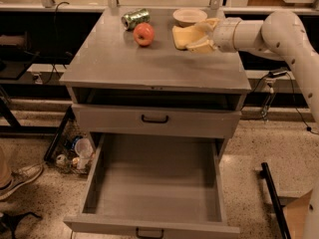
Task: Pick sponge from middle drawer and place on counter
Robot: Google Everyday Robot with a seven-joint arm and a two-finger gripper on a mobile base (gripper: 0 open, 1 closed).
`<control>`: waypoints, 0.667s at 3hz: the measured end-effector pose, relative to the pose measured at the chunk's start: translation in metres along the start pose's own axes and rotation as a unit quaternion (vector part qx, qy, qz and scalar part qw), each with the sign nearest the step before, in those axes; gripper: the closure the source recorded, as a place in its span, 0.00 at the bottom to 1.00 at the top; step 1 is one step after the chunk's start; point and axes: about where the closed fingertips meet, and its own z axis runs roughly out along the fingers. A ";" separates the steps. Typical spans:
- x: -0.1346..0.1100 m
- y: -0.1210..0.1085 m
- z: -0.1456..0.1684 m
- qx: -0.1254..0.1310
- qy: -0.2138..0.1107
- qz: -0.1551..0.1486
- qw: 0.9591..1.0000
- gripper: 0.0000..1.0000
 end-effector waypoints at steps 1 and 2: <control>-0.002 0.002 0.008 -0.011 -0.007 0.004 1.000 0.37; -0.004 0.005 0.015 -0.023 -0.011 0.006 1.000 0.14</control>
Offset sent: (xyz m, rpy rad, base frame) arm 0.0089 0.0155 -0.0025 0.0073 0.0362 0.0622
